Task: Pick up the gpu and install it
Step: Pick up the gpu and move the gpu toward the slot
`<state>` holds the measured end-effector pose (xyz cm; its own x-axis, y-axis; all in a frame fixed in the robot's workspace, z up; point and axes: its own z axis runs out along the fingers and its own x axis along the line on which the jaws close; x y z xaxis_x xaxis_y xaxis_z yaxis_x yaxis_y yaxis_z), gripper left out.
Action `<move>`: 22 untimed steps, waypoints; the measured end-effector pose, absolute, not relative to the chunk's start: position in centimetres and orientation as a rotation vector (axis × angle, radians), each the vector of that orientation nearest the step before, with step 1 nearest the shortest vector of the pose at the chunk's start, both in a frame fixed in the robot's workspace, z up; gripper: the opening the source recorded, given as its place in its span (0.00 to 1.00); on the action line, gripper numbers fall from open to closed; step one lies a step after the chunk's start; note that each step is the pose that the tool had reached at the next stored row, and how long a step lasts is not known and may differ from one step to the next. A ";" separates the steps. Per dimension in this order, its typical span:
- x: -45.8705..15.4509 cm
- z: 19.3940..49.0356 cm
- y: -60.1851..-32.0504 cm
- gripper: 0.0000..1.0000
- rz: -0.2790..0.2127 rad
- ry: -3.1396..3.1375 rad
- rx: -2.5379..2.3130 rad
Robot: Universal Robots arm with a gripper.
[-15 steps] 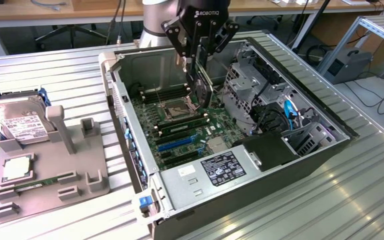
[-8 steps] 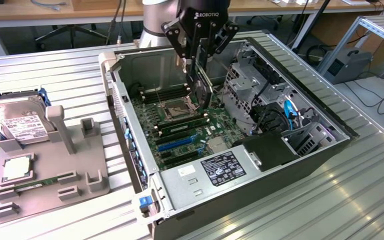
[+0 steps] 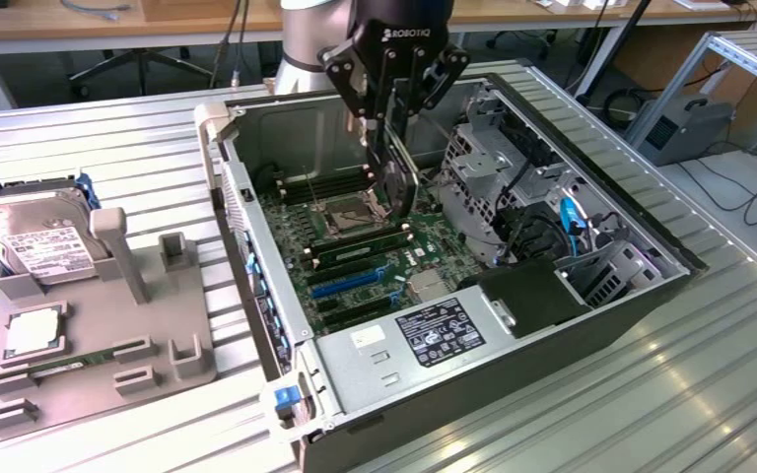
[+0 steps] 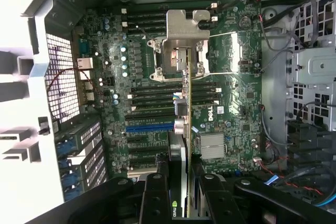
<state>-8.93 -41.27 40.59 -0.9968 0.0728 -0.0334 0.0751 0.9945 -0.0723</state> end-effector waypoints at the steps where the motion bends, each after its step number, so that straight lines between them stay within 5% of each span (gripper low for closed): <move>1: -8.9 40.5 -41.3 0.27 -0.114 3.107 0.115; 22: -8.9 39.5 -41.3 0.27 -0.114 3.107 0.115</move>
